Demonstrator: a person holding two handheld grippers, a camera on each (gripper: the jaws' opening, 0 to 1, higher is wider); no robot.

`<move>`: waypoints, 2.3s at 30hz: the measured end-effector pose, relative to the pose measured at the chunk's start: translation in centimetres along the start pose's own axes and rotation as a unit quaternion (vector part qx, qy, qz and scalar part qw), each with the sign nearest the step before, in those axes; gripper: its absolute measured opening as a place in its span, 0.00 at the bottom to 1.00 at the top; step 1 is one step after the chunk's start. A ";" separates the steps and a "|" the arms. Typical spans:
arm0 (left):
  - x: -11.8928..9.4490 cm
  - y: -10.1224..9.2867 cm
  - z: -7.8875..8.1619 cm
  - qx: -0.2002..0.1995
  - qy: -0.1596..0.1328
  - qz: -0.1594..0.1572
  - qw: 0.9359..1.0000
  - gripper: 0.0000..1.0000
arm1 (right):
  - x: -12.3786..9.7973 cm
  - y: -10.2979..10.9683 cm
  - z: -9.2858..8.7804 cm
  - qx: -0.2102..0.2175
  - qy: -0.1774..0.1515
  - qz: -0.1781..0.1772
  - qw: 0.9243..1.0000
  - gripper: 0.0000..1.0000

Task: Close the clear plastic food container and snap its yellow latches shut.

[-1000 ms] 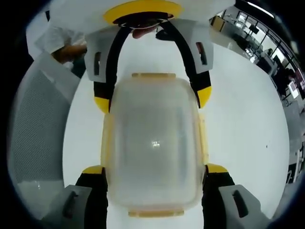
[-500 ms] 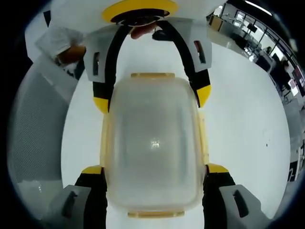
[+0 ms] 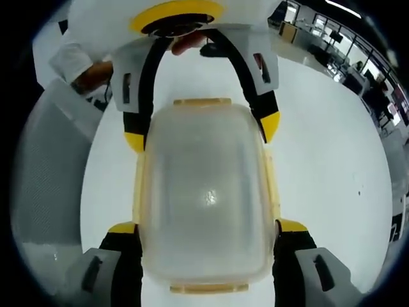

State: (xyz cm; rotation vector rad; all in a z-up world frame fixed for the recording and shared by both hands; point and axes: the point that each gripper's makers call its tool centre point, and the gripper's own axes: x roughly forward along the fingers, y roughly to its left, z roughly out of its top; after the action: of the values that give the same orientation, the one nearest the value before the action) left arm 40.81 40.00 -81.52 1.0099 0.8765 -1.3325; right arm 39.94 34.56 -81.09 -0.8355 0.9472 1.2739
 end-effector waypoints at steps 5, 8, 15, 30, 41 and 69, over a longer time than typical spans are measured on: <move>0.1 0.7 0.1 0.004 -0.001 -0.002 1.000 0.89 | -0.2 -0.6 -0.1 0.006 -0.010 -0.003 1.000 0.86; 0.1 0.9 0.2 0.002 -0.001 -0.002 1.000 0.89 | -0.2 -0.7 -0.1 0.006 -0.014 -0.003 1.000 0.86; 0.2 1.6 0.3 0.002 0.007 -0.002 1.000 0.89 | -0.3 -1.4 -0.1 0.007 -0.028 -0.003 1.000 0.86; 0.3 2.3 0.5 -0.009 0.005 0.000 1.000 0.89 | -0.4 -2.3 -0.1 0.010 -0.048 -0.002 0.999 0.88; 0.4 2.8 0.7 -0.010 0.006 -0.001 1.000 0.90 | -0.3 -2.9 -0.3 0.015 -0.051 -0.005 0.999 0.89; 0.6 3.2 0.6 -0.002 0.020 -0.005 1.000 0.90 | -0.2 -3.3 -0.3 0.018 -0.054 -0.008 0.998 0.91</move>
State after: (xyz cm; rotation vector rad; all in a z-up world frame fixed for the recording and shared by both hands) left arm 43.95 39.13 -81.59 1.0334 0.9147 -1.3215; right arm 43.16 33.79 -81.06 -0.7378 0.8719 1.2719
